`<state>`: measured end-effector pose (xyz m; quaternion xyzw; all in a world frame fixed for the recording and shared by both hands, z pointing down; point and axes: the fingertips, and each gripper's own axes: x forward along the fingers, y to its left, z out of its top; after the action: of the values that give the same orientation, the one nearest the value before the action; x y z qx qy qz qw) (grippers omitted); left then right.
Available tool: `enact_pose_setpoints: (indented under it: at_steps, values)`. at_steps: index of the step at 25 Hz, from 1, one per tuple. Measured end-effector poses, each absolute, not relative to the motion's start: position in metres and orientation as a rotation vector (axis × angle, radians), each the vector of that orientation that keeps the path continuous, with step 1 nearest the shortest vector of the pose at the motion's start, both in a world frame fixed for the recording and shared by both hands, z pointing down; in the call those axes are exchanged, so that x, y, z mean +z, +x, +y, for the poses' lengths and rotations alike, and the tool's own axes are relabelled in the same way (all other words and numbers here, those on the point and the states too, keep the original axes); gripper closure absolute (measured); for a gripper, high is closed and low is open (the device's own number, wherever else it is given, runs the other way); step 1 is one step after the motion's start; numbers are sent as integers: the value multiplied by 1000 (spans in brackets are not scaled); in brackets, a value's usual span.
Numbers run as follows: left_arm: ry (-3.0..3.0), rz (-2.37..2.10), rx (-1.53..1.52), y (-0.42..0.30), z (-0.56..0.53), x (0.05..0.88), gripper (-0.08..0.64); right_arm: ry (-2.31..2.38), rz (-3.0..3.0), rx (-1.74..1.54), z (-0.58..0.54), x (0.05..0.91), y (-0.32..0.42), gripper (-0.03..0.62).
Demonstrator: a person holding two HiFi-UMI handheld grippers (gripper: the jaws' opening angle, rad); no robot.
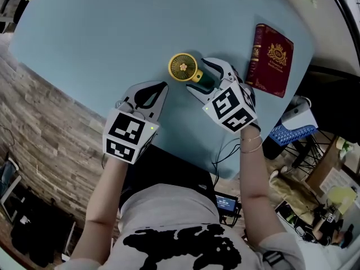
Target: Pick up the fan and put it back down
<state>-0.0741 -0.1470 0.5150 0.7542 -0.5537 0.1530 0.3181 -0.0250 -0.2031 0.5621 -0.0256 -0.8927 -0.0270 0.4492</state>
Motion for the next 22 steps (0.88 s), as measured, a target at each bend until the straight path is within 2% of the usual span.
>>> enact_pose_setpoints:
  at_steps: [18,22]
  values:
    - [1956,-1438,419,-74,-152,531,549,-122,-2205,46,-200,586,-35,278]
    - [1953,-1432,426,-71,-154,534,549,-74,-2239,74,-206,584,-38,314]
